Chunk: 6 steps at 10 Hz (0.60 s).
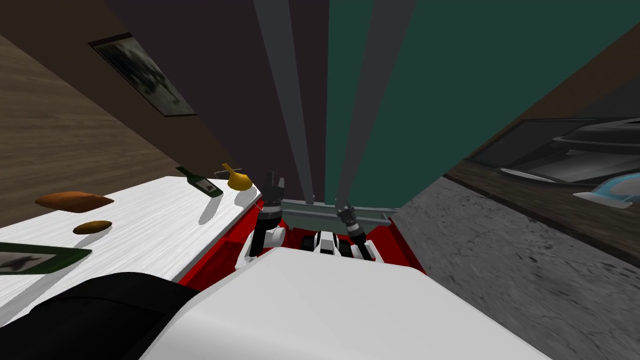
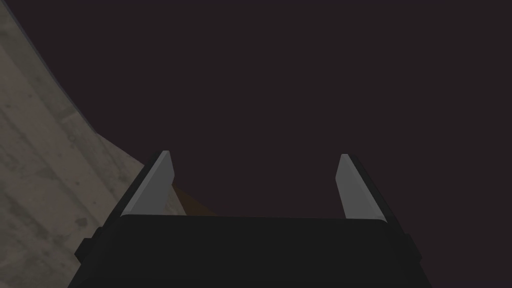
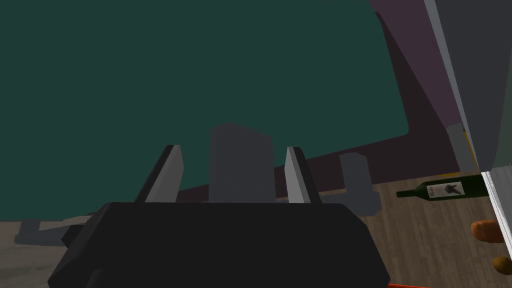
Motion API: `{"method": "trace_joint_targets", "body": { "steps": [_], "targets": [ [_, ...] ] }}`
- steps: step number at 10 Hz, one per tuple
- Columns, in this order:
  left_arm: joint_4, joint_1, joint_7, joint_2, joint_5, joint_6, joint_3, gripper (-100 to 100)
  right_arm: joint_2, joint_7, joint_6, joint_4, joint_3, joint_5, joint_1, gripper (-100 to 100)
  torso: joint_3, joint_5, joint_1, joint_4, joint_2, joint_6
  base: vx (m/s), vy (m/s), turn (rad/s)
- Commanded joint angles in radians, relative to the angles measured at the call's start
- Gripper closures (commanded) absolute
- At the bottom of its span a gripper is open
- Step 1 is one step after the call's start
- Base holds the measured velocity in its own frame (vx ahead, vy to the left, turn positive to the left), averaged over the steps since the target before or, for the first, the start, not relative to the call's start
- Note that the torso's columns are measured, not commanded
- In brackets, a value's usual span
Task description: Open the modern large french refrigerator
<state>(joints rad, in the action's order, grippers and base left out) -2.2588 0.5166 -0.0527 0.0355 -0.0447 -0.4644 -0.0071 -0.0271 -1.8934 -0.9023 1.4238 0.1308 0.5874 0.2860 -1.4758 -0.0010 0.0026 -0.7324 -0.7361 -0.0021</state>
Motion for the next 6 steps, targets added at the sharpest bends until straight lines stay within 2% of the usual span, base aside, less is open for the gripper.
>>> {"method": "trace_joint_targets", "body": {
  "steps": [1, 3, 6],
  "targets": [
    [0.000, 0.000, 0.000, 0.000, 0.000, 0.000, 0.000, 0, 0.024, 0.034, -0.003, 0.000, 0.026, 0.013, -0.014, 100, -0.001, 0.001, 0.001, -0.003, 0.002, 0.001, -0.080, -0.119, 0.149],
    [0.000, 0.000, 0.000, 0.000, 0.000, 0.000, 0.000, 0, 0.046, 0.069, -0.003, 0.000, 0.051, 0.025, -0.030, 100, 0.004, -0.001, -0.006, -0.005, -0.008, 0.000, -0.158, -0.219, 0.192],
    [0.000, 0.000, 0.000, 0.000, 0.000, 0.000, 0.000, 0, 0.080, 0.121, -0.001, 0.000, 0.089, 0.045, -0.054, 100, 0.003, 0.001, -0.004, -0.007, -0.007, 0.003, -0.173, -0.181, 0.116]
  ]
}}
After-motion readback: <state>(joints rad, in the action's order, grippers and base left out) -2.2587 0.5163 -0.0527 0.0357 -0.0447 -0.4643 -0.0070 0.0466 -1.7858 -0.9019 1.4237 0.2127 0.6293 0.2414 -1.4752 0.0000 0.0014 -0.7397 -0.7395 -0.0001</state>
